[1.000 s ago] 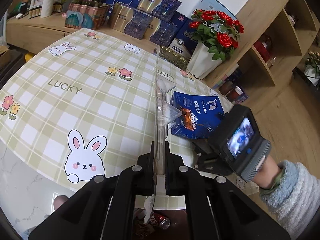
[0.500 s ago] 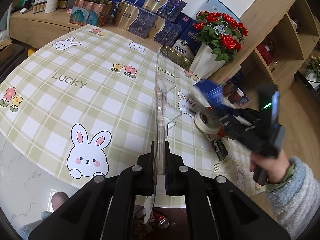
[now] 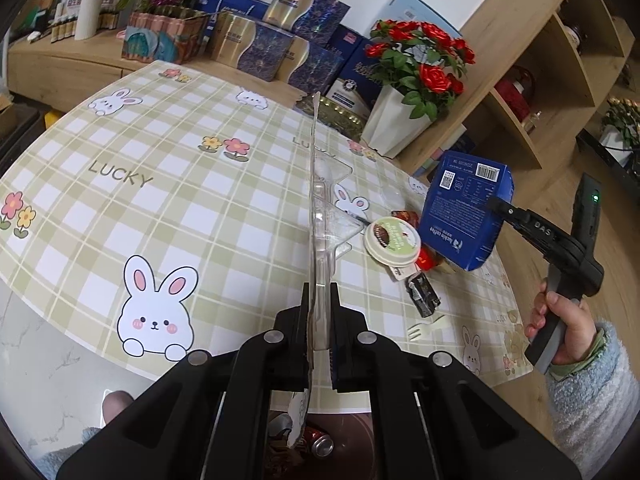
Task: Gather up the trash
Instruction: 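Drop the blue coffee box into the bin with the right gripper while the left gripper holds the sheet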
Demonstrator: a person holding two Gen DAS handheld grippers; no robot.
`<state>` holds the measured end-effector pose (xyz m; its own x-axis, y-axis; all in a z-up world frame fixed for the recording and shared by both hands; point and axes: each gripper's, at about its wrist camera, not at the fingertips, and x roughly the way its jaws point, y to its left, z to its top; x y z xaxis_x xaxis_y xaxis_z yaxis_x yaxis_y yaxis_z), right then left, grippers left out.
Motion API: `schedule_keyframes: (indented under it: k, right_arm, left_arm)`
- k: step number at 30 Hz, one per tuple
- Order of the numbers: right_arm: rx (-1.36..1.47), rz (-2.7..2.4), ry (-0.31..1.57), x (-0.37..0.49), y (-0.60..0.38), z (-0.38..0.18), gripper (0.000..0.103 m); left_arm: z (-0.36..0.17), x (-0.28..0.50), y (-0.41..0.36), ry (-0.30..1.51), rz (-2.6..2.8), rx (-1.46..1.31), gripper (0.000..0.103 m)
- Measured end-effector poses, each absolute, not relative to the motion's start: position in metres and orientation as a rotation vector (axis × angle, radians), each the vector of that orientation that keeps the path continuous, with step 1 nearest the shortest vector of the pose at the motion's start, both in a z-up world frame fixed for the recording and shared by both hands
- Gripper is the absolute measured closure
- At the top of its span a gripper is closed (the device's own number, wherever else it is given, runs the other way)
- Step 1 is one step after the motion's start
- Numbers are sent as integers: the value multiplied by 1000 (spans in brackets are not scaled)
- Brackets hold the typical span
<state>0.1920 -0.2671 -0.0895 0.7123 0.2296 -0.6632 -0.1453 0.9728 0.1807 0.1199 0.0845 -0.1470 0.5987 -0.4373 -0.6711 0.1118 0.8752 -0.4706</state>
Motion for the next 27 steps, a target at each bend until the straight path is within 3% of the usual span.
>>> schedule_keyframes:
  k: [14, 27]
  right_arm:
    - [203, 317, 706, 95, -266, -58, 84]
    - [250, 428, 857, -24, -245, -75, 84]
  left_arm:
    - [-119, 82, 68, 846, -397, -371, 96]
    - [-104, 9, 70, 827, -445, -327, 96]
